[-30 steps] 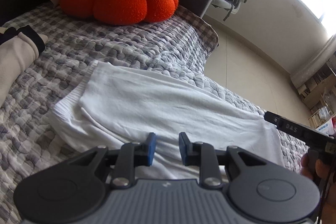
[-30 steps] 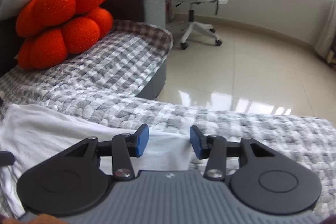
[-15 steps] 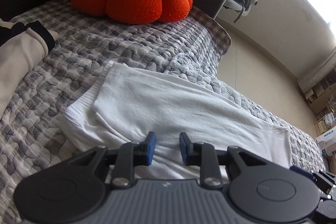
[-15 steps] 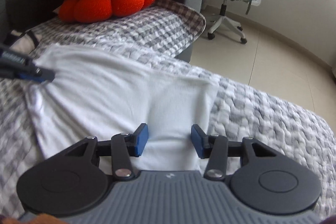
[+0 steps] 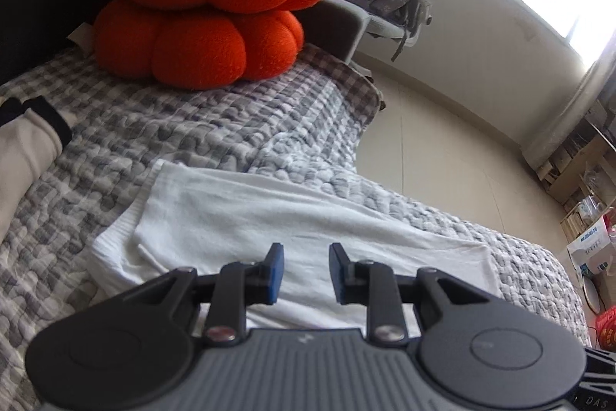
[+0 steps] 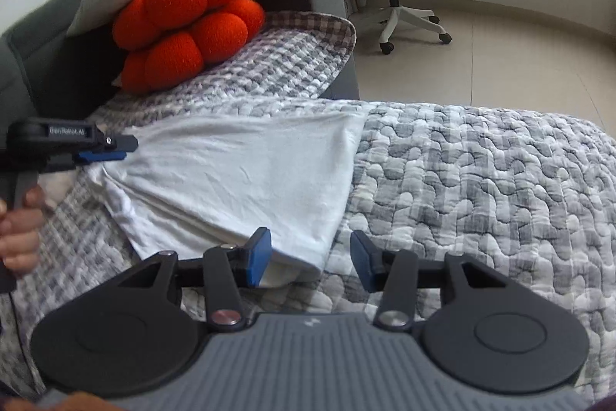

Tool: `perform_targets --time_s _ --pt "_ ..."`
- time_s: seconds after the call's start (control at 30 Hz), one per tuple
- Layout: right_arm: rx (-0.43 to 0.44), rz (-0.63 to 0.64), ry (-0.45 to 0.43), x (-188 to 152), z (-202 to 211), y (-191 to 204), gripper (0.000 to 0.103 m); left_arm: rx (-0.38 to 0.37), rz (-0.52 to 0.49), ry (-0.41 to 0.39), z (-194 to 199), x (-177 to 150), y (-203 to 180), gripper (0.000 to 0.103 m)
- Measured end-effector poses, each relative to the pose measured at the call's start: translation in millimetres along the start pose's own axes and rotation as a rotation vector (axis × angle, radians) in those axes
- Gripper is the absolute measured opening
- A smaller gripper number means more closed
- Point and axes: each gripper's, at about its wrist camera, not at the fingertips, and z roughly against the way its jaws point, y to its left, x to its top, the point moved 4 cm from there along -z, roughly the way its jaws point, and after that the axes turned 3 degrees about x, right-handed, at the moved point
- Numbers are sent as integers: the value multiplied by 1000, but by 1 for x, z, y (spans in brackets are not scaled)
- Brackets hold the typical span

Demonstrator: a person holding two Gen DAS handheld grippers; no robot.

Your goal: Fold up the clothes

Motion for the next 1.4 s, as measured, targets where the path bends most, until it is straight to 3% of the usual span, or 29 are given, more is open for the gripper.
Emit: perform_targets --time_s 0.17,0.27,0.37,0.63,0.7,0.77,0.83,0.93,1.0,1.4 --pt "39 -104 19 -2 -10 -3 49 -12 -18 57 -22 -12 -26 26" --pt "24 -95 22 -8 -16 -2 49 38 -50 113 -39 -24 -36 26" --pt "42 -118 19 -8 -10 -5 49 65 -99 96 -37 -23 -44 27" --pt "134 -270 19 -10 -9 -15 50 49 -64 103 -38 -21 -39 28" --pt "150 -299 15 -11 -11 -14 39 48 -46 102 -37 -18 -36 28" --pt "123 -307 3 -11 -11 -13 20 49 -21 100 -36 -14 -30 29" --pt "99 -309 -15 -10 -8 -15 12 61 1 94 -36 -11 -22 29" --pt "103 -339 -32 -9 -6 -19 13 68 54 91 -37 -5 -5 29" --pt "88 -336 -38 -8 -5 -20 20 52 110 93 -38 -1 7 29" --pt "120 -395 -28 -10 -10 -27 22 72 262 24 -27 24 61 37"
